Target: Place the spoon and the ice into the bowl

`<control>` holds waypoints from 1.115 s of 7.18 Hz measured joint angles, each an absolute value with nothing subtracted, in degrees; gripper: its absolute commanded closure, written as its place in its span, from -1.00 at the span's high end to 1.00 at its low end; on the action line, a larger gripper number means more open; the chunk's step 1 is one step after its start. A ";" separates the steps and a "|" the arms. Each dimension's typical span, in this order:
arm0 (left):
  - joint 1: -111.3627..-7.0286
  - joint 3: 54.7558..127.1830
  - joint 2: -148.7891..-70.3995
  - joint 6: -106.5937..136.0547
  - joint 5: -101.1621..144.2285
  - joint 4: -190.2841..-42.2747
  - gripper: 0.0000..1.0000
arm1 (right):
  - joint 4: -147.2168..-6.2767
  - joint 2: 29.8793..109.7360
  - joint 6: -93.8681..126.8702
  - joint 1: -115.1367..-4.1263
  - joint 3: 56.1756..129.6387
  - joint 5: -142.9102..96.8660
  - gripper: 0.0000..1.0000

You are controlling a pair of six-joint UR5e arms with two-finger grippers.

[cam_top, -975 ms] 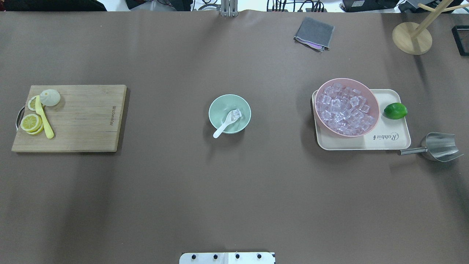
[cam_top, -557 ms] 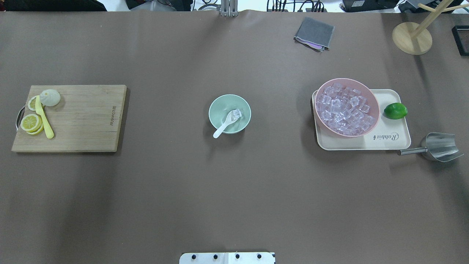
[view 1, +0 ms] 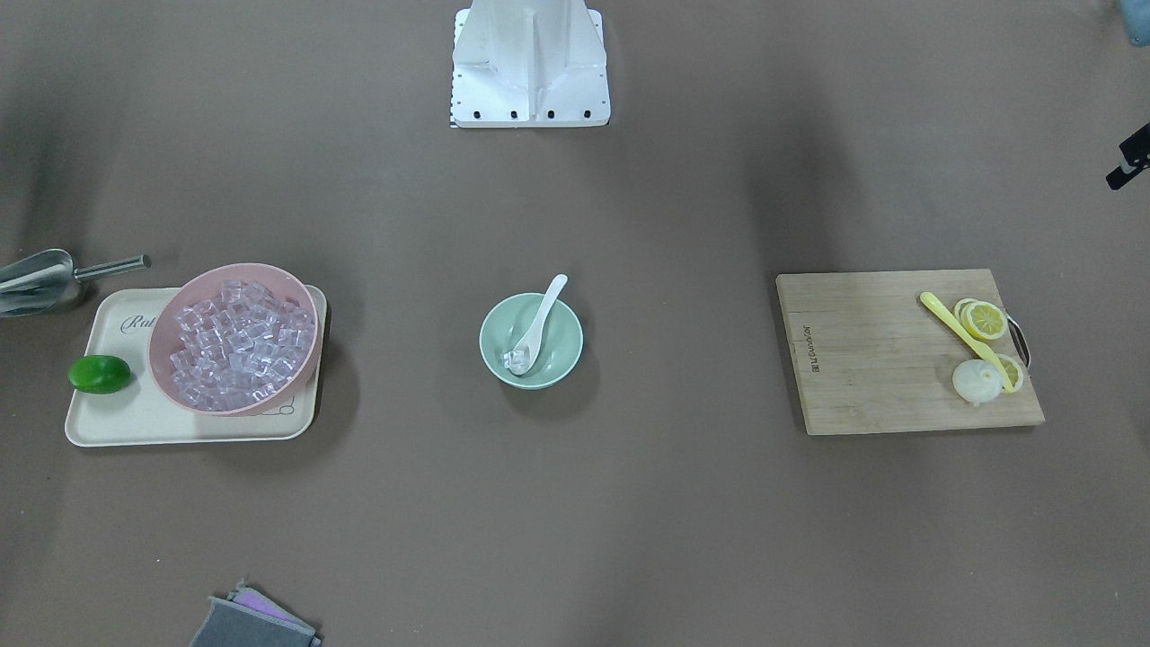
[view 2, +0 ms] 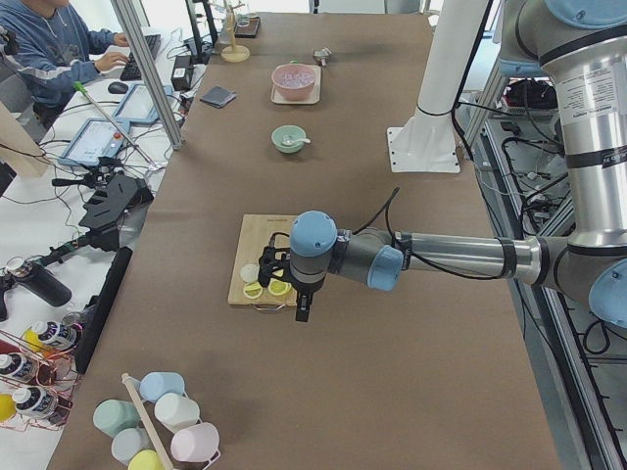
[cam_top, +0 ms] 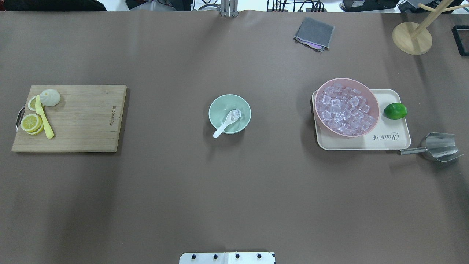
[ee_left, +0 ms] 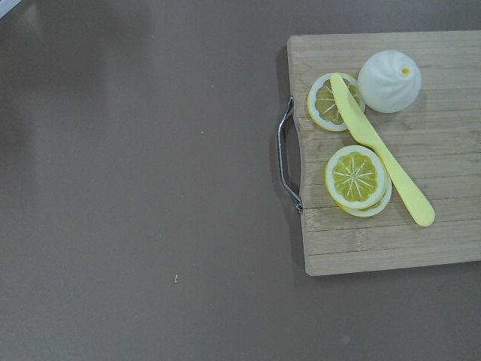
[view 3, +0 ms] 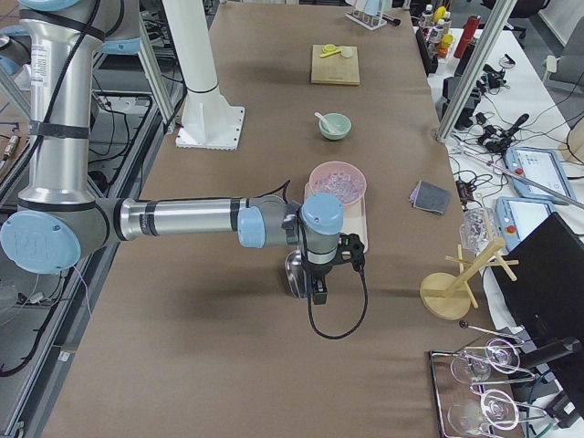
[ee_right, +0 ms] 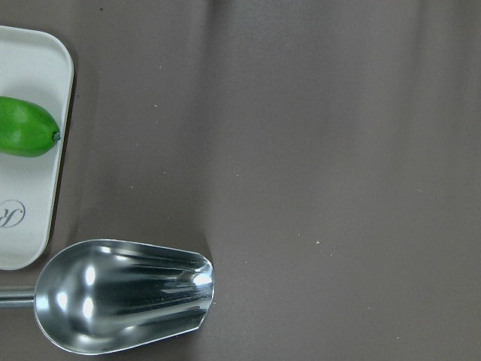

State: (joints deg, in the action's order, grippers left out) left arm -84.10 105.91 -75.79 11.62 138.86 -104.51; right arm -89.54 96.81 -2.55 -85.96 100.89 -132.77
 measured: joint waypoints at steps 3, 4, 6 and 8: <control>-84.41 106.45 -75.90 11.60 138.87 -104.61 0.95 | -89.35 97.13 -2.51 -85.96 100.80 -132.63 1.00; -84.52 106.98 -75.59 11.60 138.89 -104.63 0.95 | -89.22 97.15 -2.48 -85.96 100.70 -132.60 1.00; -84.64 107.66 -75.22 11.60 138.94 -104.60 0.95 | -89.13 97.32 -2.38 -85.98 100.52 -132.37 1.00; -84.69 107.58 -75.11 11.64 138.90 -104.59 0.95 | -89.12 97.43 -2.24 -86.09 100.54 -132.31 1.00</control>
